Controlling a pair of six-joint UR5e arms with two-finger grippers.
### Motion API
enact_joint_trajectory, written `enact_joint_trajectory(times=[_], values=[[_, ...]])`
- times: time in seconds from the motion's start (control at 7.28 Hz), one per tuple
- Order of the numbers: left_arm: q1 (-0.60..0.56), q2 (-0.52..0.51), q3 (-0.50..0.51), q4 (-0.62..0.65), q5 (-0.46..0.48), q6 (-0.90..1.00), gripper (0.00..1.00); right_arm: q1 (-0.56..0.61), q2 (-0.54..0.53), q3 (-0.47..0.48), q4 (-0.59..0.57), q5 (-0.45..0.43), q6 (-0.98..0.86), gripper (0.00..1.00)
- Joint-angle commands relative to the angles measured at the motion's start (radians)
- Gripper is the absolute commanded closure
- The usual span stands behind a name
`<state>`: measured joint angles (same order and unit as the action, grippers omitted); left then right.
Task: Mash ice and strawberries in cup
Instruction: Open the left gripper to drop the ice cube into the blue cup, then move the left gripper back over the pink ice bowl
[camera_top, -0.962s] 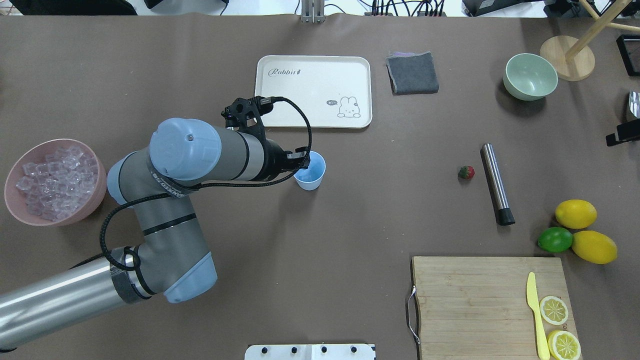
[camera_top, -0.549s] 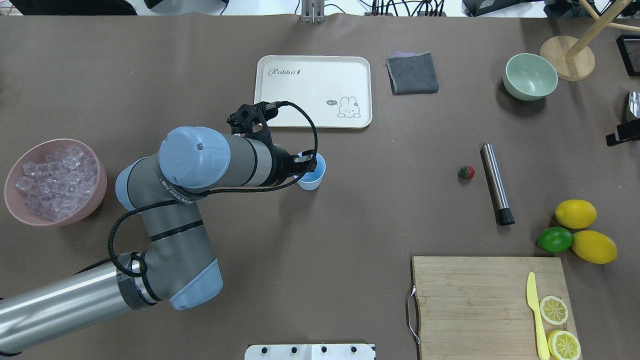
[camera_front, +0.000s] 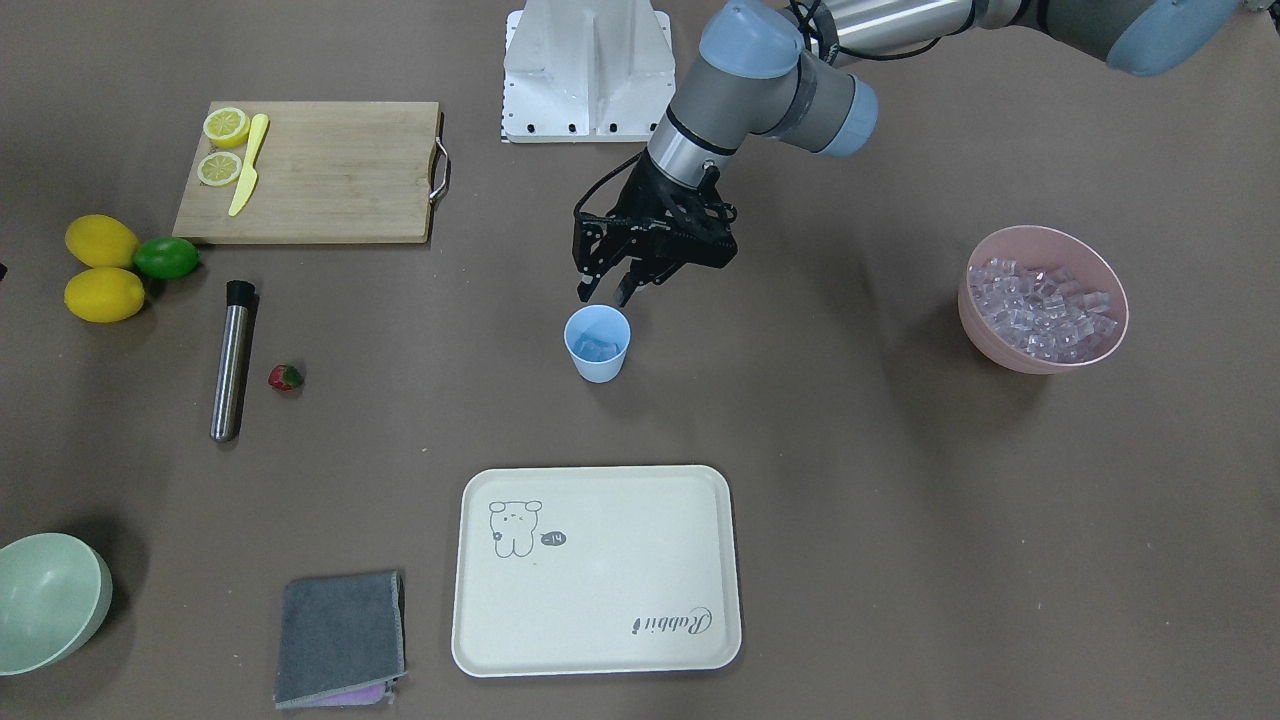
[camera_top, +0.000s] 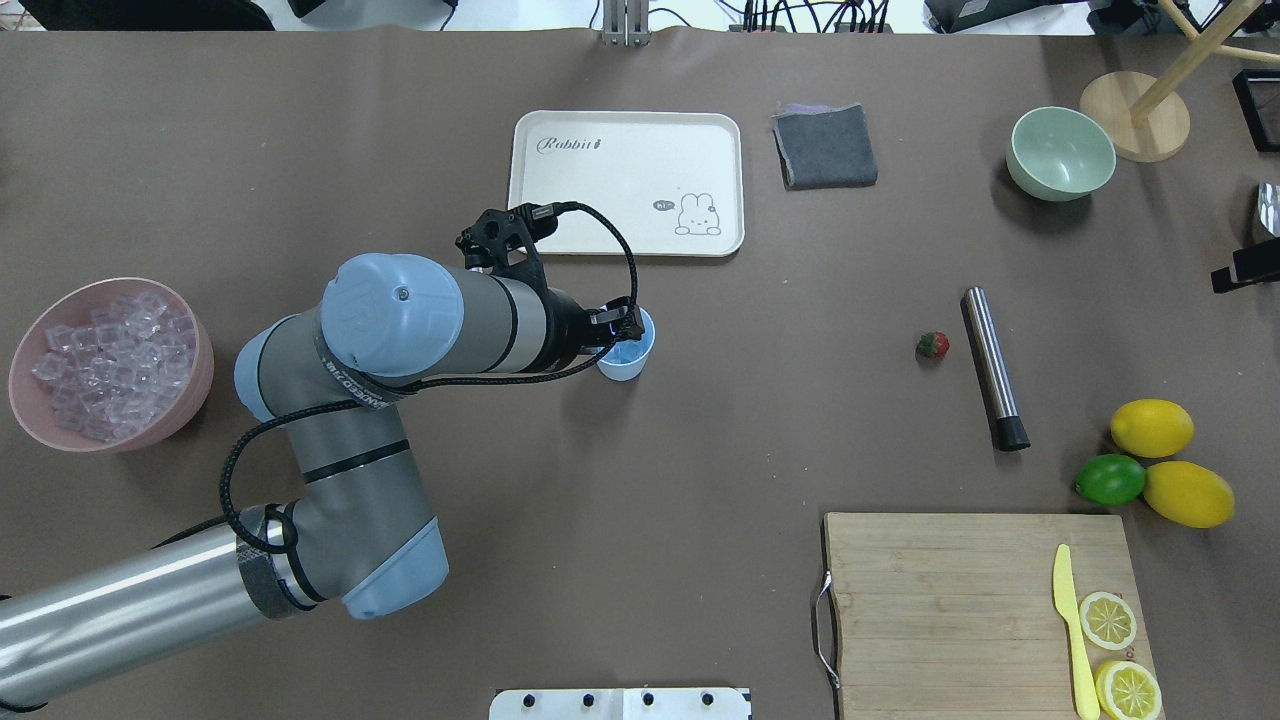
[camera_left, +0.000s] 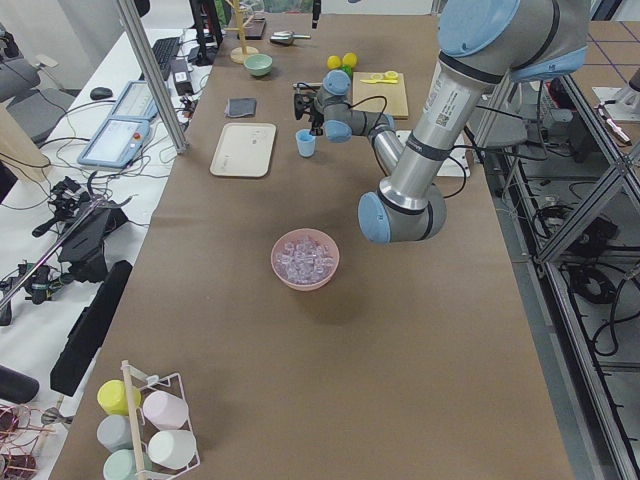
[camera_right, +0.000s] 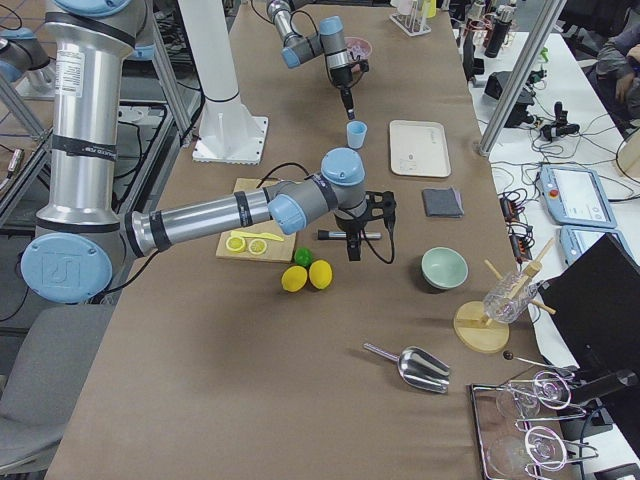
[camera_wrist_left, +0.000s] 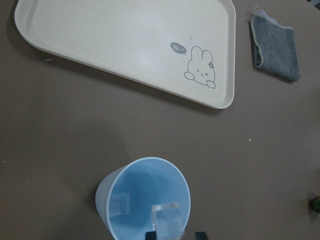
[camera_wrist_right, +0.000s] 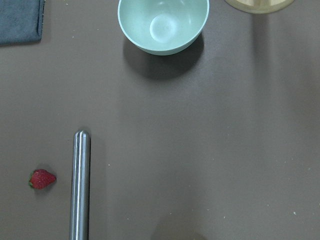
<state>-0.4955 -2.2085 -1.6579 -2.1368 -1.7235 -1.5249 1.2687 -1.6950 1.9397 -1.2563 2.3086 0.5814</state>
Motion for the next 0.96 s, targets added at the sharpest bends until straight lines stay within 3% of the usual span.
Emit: enact_joint_trajectory(times=[0.0,0.14,0.27,0.41,0.55,0.82], values=[[0.0,0.006,-0.008,0.005,-0.001,0.008,0.02,0.0,0.0,-0.001,0.0,0.0,0.0,0.0],[-0.005,0.036,-0.013,0.029,-0.001,0.053,0.02,0.0,0.0,-0.001,0.0,0.0,0.0,0.0],[-0.008,0.068,-0.082,0.128,-0.008,0.224,0.01,0.0,0.0,-0.001,0.0,0.0,0.0,0.0],[-0.018,0.108,-0.196,0.297,-0.024,0.33,0.01,0.0,0.0,-0.001,0.0,0.0,0.0,0.0],[-0.049,0.191,-0.286,0.375,-0.054,0.388,0.01,0.0,0.0,-0.002,0.0,0.0,0.0,0.0],[-0.188,0.358,-0.332,0.377,-0.202,0.629,0.0,0.0,0.0,-0.004,0.0,0.002,0.0,0.0]])
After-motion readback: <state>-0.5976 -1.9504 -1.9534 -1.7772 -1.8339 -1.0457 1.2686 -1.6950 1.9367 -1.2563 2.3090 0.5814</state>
